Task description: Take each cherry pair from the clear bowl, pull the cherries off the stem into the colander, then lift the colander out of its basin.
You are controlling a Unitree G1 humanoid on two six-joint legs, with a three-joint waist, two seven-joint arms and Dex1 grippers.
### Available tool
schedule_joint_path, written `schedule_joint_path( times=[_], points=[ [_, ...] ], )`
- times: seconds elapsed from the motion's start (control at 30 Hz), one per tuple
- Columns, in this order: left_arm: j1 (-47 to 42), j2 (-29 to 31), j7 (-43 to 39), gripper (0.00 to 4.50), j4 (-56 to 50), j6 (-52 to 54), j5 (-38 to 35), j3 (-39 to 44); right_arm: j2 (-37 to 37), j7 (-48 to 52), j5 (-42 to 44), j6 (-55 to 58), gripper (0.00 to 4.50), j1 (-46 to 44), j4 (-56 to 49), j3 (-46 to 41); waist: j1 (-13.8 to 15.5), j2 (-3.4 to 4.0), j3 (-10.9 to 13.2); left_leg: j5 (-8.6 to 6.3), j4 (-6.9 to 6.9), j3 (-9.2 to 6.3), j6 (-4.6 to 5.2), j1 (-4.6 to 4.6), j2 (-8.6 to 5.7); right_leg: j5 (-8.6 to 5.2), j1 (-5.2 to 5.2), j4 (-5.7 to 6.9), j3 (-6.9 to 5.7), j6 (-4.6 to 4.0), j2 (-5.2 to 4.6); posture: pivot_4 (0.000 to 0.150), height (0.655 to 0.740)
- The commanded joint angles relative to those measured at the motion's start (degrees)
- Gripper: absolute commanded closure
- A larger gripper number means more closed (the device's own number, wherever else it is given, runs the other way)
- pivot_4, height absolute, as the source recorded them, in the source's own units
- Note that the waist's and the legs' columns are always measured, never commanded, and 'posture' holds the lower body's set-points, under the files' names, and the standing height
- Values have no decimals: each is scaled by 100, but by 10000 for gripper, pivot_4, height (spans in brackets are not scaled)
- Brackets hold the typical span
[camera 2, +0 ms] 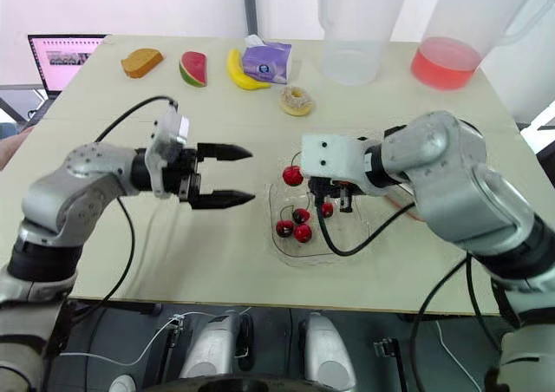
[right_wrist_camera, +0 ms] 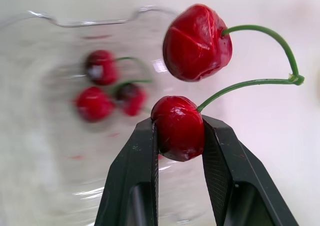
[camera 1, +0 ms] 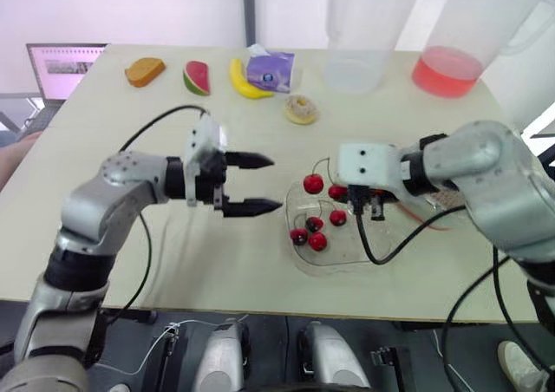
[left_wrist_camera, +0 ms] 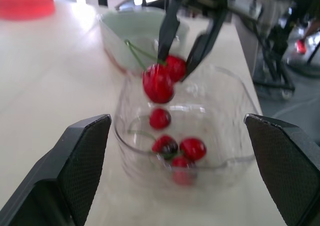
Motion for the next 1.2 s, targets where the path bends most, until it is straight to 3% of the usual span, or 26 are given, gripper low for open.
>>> schedule_joint_path(
  times=[0.03, 0.2, 0.5, 0.7, 1.1, 1.2],
  points=[
    [-488, -199, 95, 0, 249, 327, -311, 198, -196, -395, -231, -1299, 37155, 529, -270, -464, -25, 0, 0, 0, 1, 1, 0, 0, 0, 0, 1, -1, 1, 1, 1, 1500, 7400],
    [-1187, -593, 392, 0, 762, 975, -301, -30, -162, -1042, -904, -2398, 37155, 1218, -521, -400, -51, 1, 0, 1, 25, -4, -2, 0, 12, 0, 3, 9, 2, 1, 11, 1500, 7400],
    [-1807, -1130, 1023, 0, 1043, 2301, -375, -281, -92, -1048, -1631, -2640, 37155, 1400, -461, -197, -29, 2, -1, 15, 43, -4, -26, 0, 11, -1, 9, 18, 3, 2, 14, 1500, 7400],
    [-1807, -1386, 1657, 0, 974, 2972, -298, -320, 75, -935, -1806, -2629, 37155, 1388, -413, -140, -32, 2, -1, 15, 46, -6, -26, 0, 10, -1, 11, 19, 3, 4, 12, 1500, 7400],
    [-1716, -1735, 2148, 0, 839, 3255, -233, -440, 290, -673, -1947, -2679, 37155, 1325, -347, -135, -27, 2, -1, 15, 49, -6, -26, 0, 8, -1, 13, 22, 3, 4, 9, 1500, 7400],
    [-1692, -1780, 2181, 8985, 856, 3276, -245, -432, 340, -627, -1983, -2690, 37279, 1294, -319, -136, -28, 2, -1, 15, 50, -6, -26, 0, 8, -1, 13, 22, 3, 3, 10, 1500, 7400]
  ],
)
